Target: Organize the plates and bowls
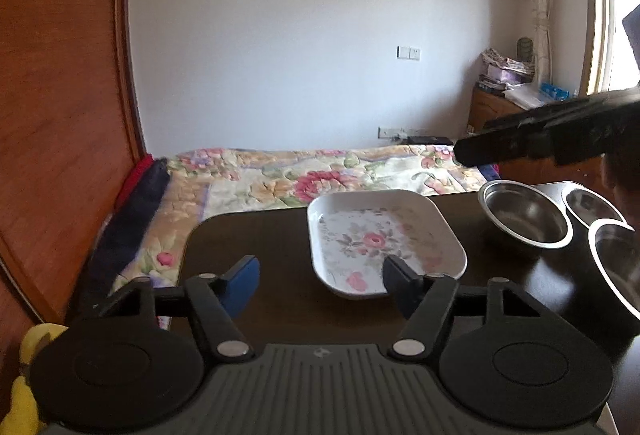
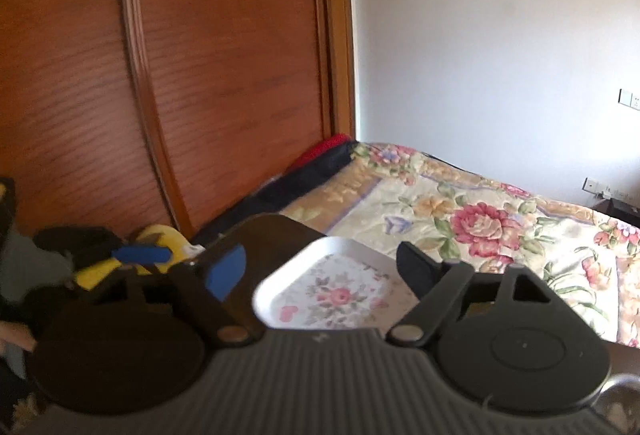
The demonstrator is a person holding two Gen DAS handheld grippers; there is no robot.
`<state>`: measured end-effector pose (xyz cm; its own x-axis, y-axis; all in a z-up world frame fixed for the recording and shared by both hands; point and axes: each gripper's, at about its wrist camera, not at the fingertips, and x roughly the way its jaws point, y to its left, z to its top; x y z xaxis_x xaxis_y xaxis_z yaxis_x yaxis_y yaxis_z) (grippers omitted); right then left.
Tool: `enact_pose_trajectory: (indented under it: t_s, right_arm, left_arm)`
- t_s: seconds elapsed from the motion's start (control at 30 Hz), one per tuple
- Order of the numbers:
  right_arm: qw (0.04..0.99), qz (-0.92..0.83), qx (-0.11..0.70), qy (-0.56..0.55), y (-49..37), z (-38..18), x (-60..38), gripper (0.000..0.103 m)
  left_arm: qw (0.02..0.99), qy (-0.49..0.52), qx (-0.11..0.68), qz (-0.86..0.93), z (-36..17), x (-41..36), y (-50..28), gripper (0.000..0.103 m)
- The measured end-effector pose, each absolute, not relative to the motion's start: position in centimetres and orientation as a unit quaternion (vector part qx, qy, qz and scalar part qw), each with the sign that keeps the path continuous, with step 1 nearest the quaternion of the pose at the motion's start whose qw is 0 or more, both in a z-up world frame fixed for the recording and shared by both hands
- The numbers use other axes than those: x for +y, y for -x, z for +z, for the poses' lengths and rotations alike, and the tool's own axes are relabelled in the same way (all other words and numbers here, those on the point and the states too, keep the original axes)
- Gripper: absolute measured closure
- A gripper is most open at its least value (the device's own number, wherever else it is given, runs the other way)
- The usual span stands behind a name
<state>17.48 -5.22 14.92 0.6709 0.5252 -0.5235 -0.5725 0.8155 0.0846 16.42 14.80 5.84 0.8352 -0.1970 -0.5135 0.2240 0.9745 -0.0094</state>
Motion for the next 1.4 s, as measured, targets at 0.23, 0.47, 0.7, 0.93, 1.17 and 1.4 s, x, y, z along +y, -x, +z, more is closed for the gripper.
enact_pose_trajectory:
  t_s: [0.23, 0.47, 0.7, 0.93, 1.17, 1.4]
  right_arm:
    - [0.905, 0.279, 0.318, 0.034, -21.8, 13.0, -5.7, 0.026]
    - [0.895, 0.254, 0.366, 0.028, -25.5, 10.8, -5.6, 0.028]
    - [0.877, 0.248, 0.409, 0.033, -27.3, 8.8, -5.6, 0.041]
    - [0.864, 0.245, 0.436, 0.056, -27.8, 7.3, -4.2, 0.054]
    - [0.866, 0.239, 0.433, 0.069, -27.6, 7.4, -4.2, 0.084]
    - [0.885, 0.238, 0.398, 0.036, -26.1, 8.5, -5.2, 0.091]
  left_arm:
    - [0.945, -0.021, 0.301, -0.127, 4.4, 14.3, -20.8, 0.038]
    - [0.93, -0.002, 0.347, -0.124, 2.2, 14.6, -23.9, 0.054]
    - [0.923, -0.01, 0.363, -0.125, 1.2, 14.1, -24.5, 0.07]
    - [0.927, -0.003, 0.356, -0.117, 0.9, 14.2, -24.3, 0.082]
    - [0.934, 0.008, 0.341, -0.107, 1.0, 14.1, -23.5, 0.085]
    - [0.947, 0.018, 0.305, -0.102, 1.8, 13.8, -20.8, 0.085]
